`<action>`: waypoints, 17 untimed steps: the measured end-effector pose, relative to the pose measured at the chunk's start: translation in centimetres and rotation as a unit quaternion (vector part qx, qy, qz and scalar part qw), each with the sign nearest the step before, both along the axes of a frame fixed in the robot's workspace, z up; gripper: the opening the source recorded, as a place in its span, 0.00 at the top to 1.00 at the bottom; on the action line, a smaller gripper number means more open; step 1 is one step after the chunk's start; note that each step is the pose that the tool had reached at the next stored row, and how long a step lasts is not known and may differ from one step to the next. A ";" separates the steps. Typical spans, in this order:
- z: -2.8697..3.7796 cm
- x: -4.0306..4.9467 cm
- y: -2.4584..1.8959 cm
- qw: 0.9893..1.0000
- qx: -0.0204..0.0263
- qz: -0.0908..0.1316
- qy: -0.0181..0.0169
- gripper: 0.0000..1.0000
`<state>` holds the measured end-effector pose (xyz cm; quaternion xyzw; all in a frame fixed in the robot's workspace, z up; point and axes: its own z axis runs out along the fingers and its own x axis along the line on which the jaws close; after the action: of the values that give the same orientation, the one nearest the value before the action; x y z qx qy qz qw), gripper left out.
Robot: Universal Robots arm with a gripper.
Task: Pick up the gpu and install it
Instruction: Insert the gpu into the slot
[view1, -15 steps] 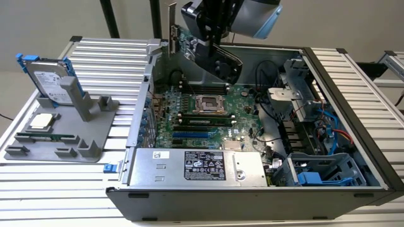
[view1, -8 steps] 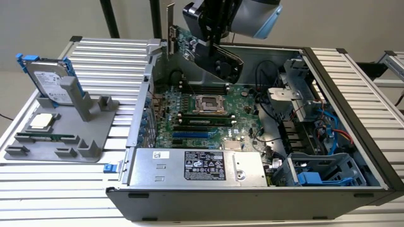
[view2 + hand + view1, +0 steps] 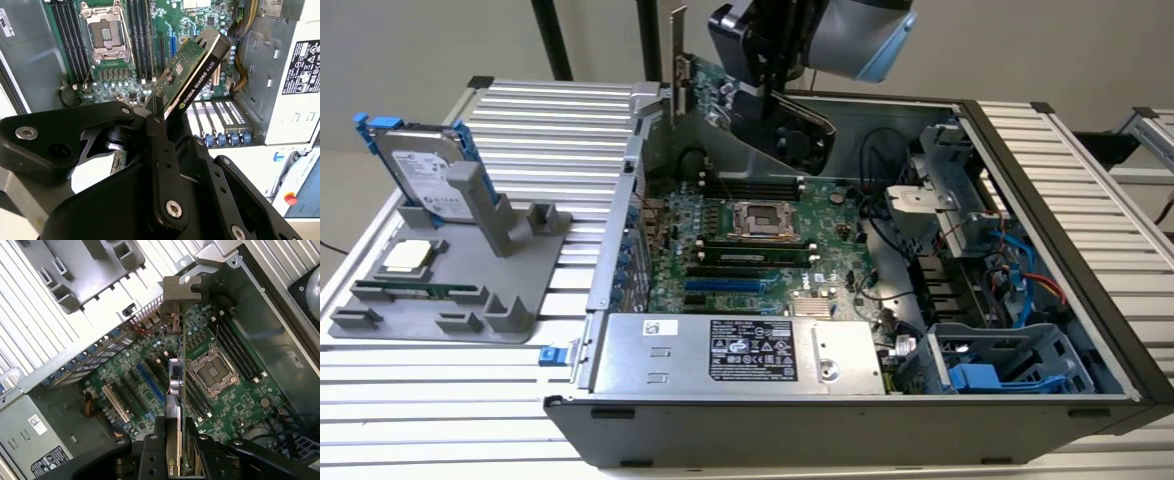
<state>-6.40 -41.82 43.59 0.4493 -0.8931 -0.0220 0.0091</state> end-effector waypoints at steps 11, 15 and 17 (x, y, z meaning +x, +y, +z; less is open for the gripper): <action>0.02 0.00 0.00 1.000 0.000 0.013 0.000 1.00; 0.02 0.00 0.00 1.000 0.000 0.014 0.000 1.00; 0.02 0.00 0.00 1.000 0.000 0.014 0.000 1.00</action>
<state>-6.40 -41.82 43.61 0.4621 -0.8865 -0.0219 0.0094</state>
